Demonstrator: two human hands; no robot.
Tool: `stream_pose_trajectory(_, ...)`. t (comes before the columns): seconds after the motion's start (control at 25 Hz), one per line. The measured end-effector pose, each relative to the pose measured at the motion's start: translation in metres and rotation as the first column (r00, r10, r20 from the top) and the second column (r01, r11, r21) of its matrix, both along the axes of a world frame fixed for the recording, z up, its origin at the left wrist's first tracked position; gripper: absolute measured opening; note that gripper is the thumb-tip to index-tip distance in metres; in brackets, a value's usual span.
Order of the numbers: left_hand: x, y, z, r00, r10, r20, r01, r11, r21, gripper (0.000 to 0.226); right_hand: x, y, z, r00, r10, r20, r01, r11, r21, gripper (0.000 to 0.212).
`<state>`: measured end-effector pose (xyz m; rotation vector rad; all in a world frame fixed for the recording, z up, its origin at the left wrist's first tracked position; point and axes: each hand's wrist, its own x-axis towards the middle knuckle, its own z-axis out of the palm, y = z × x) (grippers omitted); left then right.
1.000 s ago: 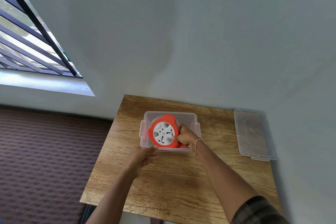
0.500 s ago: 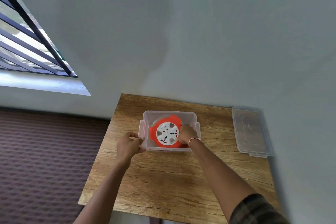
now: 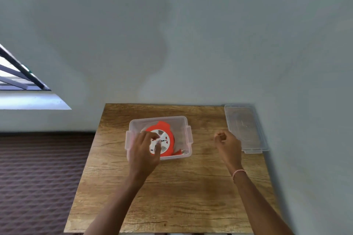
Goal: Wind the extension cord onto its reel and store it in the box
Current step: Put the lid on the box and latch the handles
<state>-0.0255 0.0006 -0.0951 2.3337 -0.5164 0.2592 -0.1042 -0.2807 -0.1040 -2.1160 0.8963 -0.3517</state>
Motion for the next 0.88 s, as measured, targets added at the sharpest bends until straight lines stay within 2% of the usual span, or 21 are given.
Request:
stream_pose_trajectory(0.08,-0.024,-0.043,-0.006,0.97,-0.241,-0.025,0.242,0.97,0.022,0.014,-0.027,-0.029,-0.015,0.962,-0.269,-0.053,0.274,0.94,0.204,0.008)
stream_pose_trajectory(0.12,-0.037,-0.065,-0.012,0.934,-0.349,-0.081,0.353,0.934,0.055,0.011,-0.04,-0.04,-0.022,0.927,-0.366,-0.086,0.376,0.891,0.253,0.006)
stream_pose_trajectory(0.2,-0.063,-0.109,-0.032,0.836,-0.493,-0.24,0.537,0.825,0.174,0.031,-0.062,-0.058,-0.033,0.872,-0.469,-0.139,0.489,0.828,0.273,0.003)
stream_pose_trajectory(0.24,-0.073,-0.128,-0.044,0.8,-0.512,-0.314,0.59,0.766,0.254,0.046,-0.069,-0.066,-0.036,0.853,-0.498,-0.157,0.521,0.798,0.303,0.004)
stream_pose_trajectory(0.36,-0.084,-0.17,-0.073,0.771,-0.445,-0.455,0.631,0.63,0.453,0.094,-0.076,-0.088,-0.042,0.797,-0.581,-0.166,0.578,0.654,0.487,0.014)
stream_pose_trajectory(0.44,-0.079,-0.182,-0.089,0.78,-0.393,-0.487,0.623,0.562,0.545,0.11,-0.07,-0.102,-0.044,0.792,-0.585,-0.175,0.556,0.573,0.602,0.023)
stream_pose_trajectory(0.52,-0.074,-0.188,-0.101,0.784,-0.347,-0.515,0.619,0.509,0.599,0.116,-0.065,-0.114,-0.048,0.791,-0.584,-0.182,0.53,0.506,0.681,0.029)
stream_pose_trajectory(0.64,-0.071,-0.193,-0.109,0.768,-0.319,-0.554,0.637,0.457,0.62,0.117,-0.063,-0.123,-0.055,0.771,-0.609,-0.186,0.521,0.436,0.734,0.026)
stream_pose_trajectory(0.8,-0.072,-0.194,-0.107,0.748,-0.303,-0.591,0.659,0.451,0.602,0.118,-0.072,-0.121,-0.059,0.767,-0.631,-0.119,0.454,0.402,0.795,0.025)
stream_pose_trajectory(0.88,-0.071,-0.195,-0.102,0.725,-0.291,-0.624,0.677,0.467,0.569,0.115,-0.078,-0.117,-0.059,0.791,-0.609,-0.056,0.372,0.405,0.835,0.035)
